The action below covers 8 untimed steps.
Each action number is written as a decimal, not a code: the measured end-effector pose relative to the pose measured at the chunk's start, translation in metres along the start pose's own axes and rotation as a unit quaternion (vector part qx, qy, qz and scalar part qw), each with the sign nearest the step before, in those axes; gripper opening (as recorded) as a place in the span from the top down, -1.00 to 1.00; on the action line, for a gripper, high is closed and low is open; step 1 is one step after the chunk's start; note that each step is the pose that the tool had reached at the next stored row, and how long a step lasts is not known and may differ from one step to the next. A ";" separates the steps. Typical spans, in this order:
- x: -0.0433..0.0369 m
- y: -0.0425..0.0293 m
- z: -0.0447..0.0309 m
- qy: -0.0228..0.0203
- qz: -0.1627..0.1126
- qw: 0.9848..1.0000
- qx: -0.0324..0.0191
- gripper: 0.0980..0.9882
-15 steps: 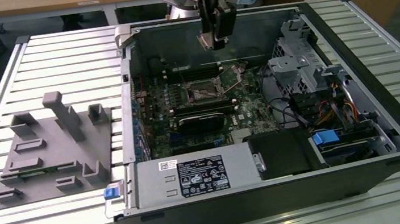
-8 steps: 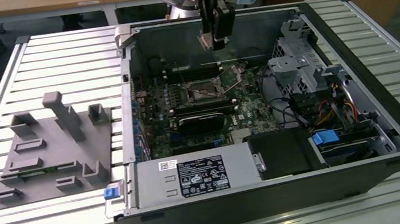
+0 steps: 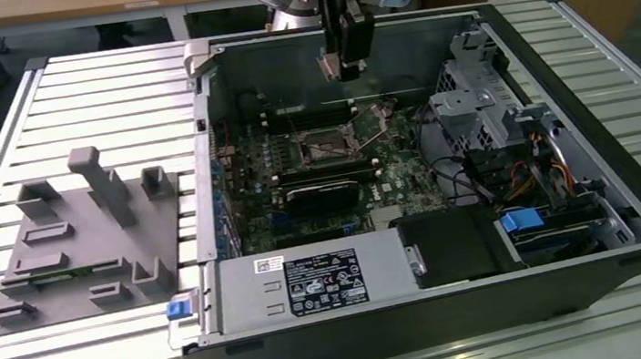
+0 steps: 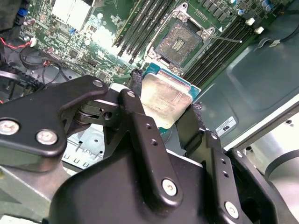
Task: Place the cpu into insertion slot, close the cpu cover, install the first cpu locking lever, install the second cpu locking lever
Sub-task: 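Place the cpu into insertion slot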
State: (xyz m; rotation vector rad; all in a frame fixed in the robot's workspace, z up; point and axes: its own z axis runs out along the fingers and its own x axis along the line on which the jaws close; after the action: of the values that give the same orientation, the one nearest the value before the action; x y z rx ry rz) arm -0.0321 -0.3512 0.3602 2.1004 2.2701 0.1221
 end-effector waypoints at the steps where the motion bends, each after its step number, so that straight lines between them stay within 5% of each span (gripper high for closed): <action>1: 0.0000 0.0000 0.0000 0.000 0.003 1.000 0.000 0.00; 8: 0.0000 -0.0001 0.0009 -0.002 0.025 1.000 0.000 0.00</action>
State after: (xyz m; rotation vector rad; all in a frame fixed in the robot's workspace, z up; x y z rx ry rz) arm -0.0321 -0.3512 0.3593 2.1545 2.2162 0.1201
